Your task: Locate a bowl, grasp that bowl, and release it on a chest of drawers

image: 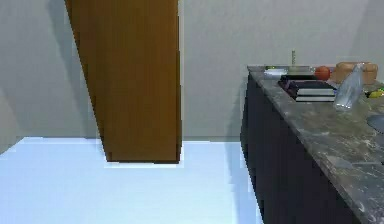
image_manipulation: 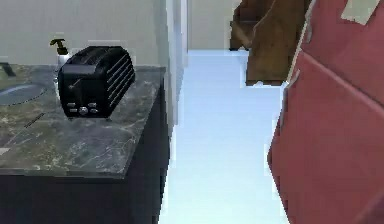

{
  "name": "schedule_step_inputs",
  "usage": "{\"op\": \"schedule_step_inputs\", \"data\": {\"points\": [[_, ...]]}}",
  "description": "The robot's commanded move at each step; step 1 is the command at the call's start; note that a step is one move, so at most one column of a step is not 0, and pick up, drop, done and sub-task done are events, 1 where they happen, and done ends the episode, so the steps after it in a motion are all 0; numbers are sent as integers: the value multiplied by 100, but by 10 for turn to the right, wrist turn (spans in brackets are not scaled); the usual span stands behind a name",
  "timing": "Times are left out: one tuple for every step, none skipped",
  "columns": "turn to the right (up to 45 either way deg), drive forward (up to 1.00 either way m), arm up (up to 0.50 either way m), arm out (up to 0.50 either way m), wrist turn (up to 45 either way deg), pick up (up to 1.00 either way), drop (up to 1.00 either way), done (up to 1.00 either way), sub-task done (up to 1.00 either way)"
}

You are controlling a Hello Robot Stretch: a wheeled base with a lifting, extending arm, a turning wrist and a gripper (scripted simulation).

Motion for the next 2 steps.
{"op": "schedule_step_inputs", "data": {"points": [[0, 85, 0, 0, 0, 0, 0, 0, 0], [-420, 0, 0, 0, 0, 0, 0, 0, 0]]}}
